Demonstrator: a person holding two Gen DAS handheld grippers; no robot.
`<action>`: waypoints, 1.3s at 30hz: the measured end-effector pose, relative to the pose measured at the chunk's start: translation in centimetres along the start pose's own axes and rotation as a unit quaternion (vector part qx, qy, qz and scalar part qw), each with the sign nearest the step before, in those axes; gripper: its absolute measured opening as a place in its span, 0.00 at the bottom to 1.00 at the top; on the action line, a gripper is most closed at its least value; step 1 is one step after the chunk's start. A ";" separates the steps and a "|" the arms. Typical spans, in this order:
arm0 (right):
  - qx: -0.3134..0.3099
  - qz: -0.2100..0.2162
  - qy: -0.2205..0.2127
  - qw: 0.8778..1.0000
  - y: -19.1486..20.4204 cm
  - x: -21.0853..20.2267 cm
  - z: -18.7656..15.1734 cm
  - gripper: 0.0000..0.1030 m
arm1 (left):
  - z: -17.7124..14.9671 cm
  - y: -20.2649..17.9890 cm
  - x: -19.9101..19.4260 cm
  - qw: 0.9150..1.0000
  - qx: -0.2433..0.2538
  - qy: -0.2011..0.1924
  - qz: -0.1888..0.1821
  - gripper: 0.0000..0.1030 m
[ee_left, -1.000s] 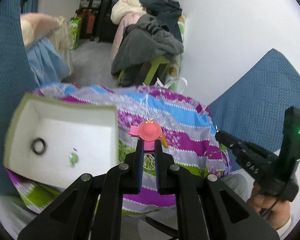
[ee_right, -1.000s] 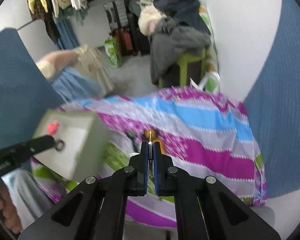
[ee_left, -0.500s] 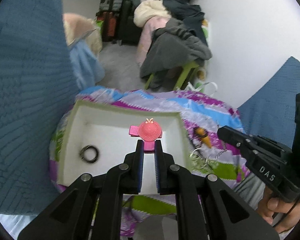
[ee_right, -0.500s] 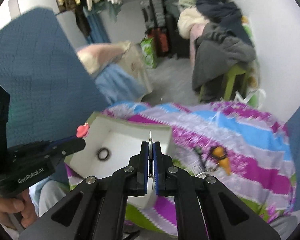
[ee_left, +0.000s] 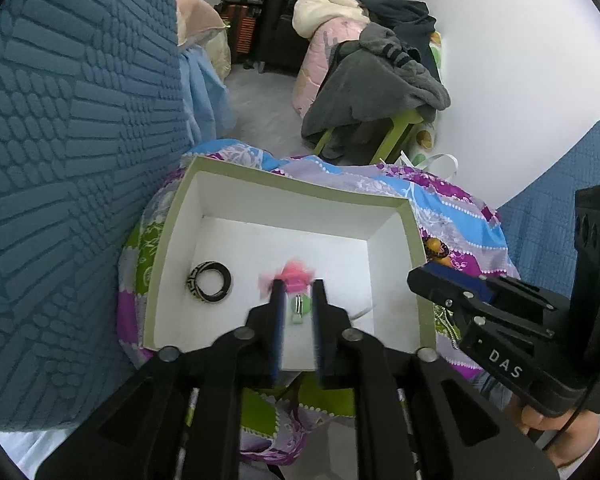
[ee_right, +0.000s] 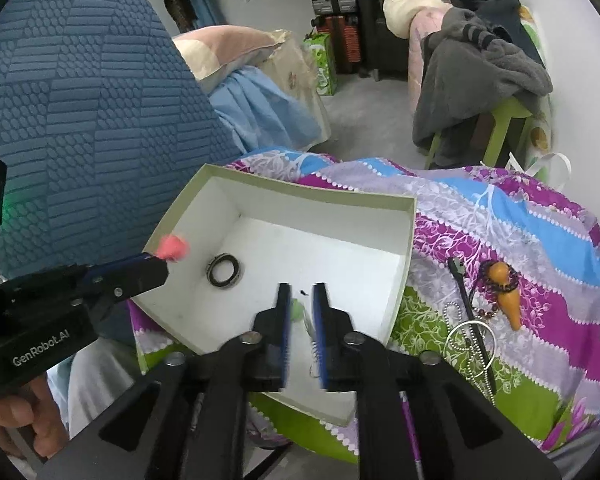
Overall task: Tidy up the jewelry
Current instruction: 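Open both tools to drop the pink clip and silver pin into the box, then withdraw both open tools from the box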
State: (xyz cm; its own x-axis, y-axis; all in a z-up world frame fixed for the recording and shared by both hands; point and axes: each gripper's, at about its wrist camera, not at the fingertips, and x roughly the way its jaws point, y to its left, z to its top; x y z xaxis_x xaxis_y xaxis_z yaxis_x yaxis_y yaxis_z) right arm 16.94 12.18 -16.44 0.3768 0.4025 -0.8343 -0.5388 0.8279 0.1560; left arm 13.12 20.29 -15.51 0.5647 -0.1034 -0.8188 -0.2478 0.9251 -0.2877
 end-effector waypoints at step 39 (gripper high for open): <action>0.042 -0.112 -0.068 0.990 -8.0 -19.5 -5.8 0.99 | -3.7 -11.3 -0.1 0.999 0.026 -0.014 -0.019 0.58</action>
State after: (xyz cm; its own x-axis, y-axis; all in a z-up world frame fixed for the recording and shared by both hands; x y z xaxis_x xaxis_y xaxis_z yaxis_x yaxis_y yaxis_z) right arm 9.50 -4.59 -4.50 0.5809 0.2488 -0.7750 -0.3677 0.9297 0.0228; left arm 12.97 8.53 -13.96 0.5949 -0.1297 -0.7932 -0.1851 0.9383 -0.2922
